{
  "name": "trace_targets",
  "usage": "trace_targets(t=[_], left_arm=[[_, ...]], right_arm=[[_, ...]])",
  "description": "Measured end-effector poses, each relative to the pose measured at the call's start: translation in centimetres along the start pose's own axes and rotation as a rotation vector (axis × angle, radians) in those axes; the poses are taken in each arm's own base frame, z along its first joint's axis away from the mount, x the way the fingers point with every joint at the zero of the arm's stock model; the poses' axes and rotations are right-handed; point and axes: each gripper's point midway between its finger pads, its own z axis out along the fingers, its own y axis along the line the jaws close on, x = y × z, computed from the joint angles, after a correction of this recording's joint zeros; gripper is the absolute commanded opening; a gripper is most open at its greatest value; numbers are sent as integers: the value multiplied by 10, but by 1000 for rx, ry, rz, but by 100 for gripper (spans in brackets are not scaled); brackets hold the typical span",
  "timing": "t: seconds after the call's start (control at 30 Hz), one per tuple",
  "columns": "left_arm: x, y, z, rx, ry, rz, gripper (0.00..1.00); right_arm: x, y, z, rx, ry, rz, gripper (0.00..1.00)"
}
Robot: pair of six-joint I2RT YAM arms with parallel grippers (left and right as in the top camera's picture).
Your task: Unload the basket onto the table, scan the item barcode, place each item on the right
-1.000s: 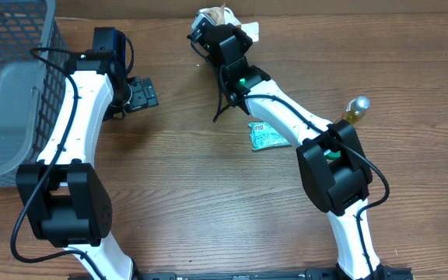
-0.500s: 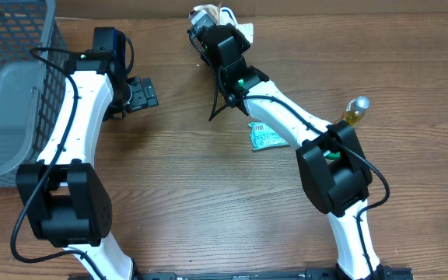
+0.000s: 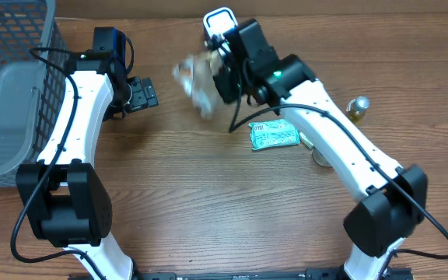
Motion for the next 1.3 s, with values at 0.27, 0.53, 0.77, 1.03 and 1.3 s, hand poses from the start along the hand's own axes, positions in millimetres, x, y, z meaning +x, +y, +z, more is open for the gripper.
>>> trace_targets(t=[0.27, 0.53, 0.77, 1.03, 1.3], left_arm=[[0, 0, 0, -2, 0, 2, 100], [0, -1, 0, -2, 0, 3, 100], [0, -1, 0, -1, -1, 3, 99], [0, -1, 0, -1, -1, 3, 99], [0, -1, 0, -1, -1, 3, 100]], right_arm=[[91, 20, -4, -133, 373, 153, 4], [131, 11, 12, -95, 483, 181, 10], [141, -1, 17, -30, 501, 186, 54], [131, -21, 23, 76, 444, 186, 90], [114, -32, 29, 144, 361, 239, 100]])
